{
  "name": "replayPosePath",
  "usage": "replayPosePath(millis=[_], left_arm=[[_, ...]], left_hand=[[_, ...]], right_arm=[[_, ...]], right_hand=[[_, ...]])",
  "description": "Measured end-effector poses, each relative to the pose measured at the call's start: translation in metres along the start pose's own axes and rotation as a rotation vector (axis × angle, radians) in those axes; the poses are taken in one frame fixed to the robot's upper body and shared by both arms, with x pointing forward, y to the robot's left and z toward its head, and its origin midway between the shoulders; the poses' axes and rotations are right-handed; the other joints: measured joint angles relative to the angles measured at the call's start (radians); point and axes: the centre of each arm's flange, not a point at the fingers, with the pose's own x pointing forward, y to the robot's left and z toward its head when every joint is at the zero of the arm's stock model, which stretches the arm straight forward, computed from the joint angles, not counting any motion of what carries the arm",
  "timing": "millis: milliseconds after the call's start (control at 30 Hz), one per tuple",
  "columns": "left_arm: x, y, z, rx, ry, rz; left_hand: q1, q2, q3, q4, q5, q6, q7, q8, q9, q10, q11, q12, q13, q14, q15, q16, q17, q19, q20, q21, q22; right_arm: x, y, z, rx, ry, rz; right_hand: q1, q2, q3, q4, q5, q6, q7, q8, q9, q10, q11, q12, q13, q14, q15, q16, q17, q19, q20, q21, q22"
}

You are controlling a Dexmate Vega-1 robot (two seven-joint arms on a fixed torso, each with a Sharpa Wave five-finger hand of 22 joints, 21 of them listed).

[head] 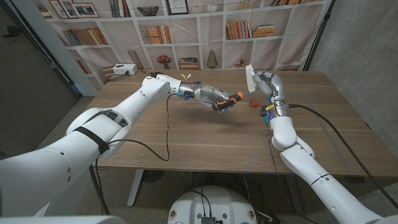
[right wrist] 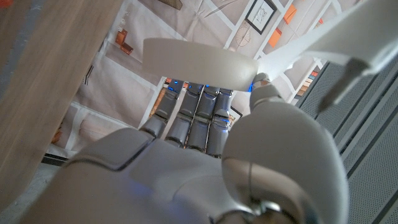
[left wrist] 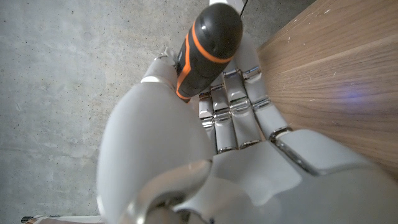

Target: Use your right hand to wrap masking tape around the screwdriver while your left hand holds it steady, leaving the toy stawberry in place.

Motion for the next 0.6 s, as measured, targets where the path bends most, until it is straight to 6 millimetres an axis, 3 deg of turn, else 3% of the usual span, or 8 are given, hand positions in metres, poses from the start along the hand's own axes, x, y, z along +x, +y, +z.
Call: replayPosePath(millis=[100,300,333,600], left_arm=[[-0.001,0.001,-0.001,0.000,0.001,0.017],[-0.001,0.006,-0.002,-0.008,0.004,0.059],[-0.005,0.003,-0.002,0.006,0.004,0.066],[-0.012,0.007,-0.002,0.021,0.006,0.126]], left_hand=[[0.000,0.000,0.000,0.000,0.000,0.000,0.000,0.000,0.007,0.000,0.000,0.000,0.000,0.000,0.000,0.000,-0.001,0.000,0.000,0.004,0.000],[0.000,0.000,0.000,0.000,-0.003,0.000,0.000,-0.003,0.042,0.001,-0.001,-0.003,0.002,0.000,0.000,0.000,-0.006,0.000,0.000,0.004,0.000],[0.000,0.000,0.000,0.000,-0.003,0.002,0.002,-0.004,0.042,0.001,-0.001,-0.003,0.002,0.000,0.000,0.000,-0.006,0.000,0.000,0.004,0.000],[0.000,0.000,0.000,0.000,-0.003,0.003,0.003,-0.007,0.043,0.002,-0.001,-0.005,0.007,0.000,0.000,-0.001,-0.005,0.000,0.000,0.008,0.000]], right_arm=[[0.002,0.001,0.011,0.032,-0.053,0.005],[0.005,0.001,0.013,0.028,-0.060,0.008],[0.005,0.003,0.023,0.102,-0.105,0.054],[0.007,0.001,0.029,0.172,-0.112,0.150]], right_hand=[[0.000,0.000,0.000,0.000,0.000,0.000,0.000,0.000,0.000,0.000,0.000,0.000,0.000,0.000,0.000,-0.004,0.000,0.000,0.000,0.000,0.000],[0.000,0.000,0.000,0.000,0.000,0.000,0.000,0.004,0.001,0.000,0.000,0.000,0.000,0.000,0.000,-0.010,0.004,0.000,-0.010,0.000,-0.005],[0.000,0.000,0.000,0.000,0.000,0.000,0.000,0.004,0.002,-0.001,0.001,0.000,0.000,0.000,0.000,-0.010,0.005,0.000,-0.010,0.000,-0.005],[0.000,0.000,0.001,0.001,0.007,0.000,0.000,0.006,0.005,-0.002,0.002,0.000,-0.003,0.008,0.000,-0.017,0.005,0.009,-0.004,0.000,-0.005]])
